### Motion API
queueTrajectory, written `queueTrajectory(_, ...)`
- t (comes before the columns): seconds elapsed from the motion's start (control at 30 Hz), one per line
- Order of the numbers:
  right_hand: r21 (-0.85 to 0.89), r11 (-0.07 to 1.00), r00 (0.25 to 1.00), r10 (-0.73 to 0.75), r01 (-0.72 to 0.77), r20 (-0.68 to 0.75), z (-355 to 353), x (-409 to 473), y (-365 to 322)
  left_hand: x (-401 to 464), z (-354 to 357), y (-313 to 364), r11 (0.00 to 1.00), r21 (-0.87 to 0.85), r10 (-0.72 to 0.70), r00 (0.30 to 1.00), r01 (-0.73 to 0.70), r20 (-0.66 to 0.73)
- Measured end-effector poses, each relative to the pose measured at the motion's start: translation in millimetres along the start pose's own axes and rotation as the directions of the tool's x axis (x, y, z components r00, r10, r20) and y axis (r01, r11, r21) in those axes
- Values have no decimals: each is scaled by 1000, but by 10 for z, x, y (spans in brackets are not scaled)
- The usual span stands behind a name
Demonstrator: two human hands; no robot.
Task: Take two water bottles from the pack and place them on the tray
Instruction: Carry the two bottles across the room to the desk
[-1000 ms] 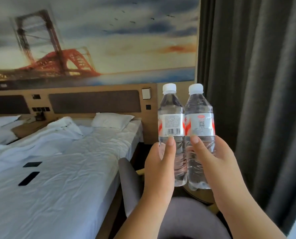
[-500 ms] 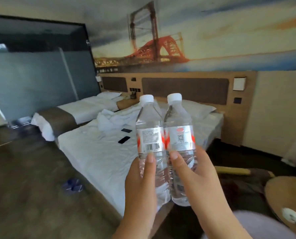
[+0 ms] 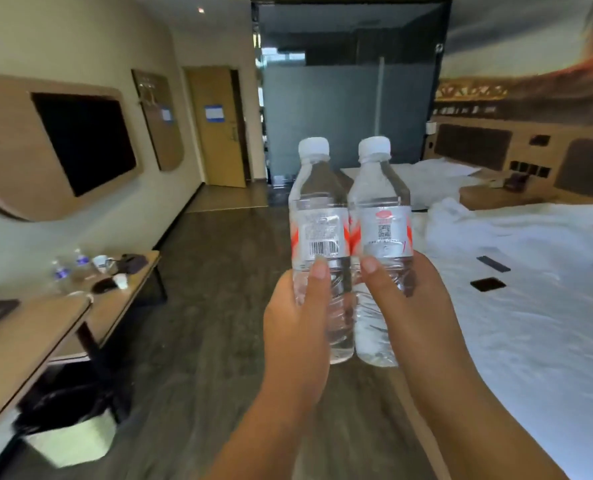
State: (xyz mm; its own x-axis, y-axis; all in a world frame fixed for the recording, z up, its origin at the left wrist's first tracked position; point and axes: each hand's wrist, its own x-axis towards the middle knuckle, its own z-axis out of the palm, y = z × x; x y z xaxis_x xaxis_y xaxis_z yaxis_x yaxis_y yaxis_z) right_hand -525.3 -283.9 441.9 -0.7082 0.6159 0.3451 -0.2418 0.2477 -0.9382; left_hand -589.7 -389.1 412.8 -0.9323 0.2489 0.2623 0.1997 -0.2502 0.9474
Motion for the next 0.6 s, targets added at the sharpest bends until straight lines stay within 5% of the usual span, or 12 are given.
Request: queueTrajectory(0.6, 278, 943, 860, 16, -183, 510, 3116, 1612, 791, 2173, -2076, -333, 952, 303, 175, 877, -35, -448)
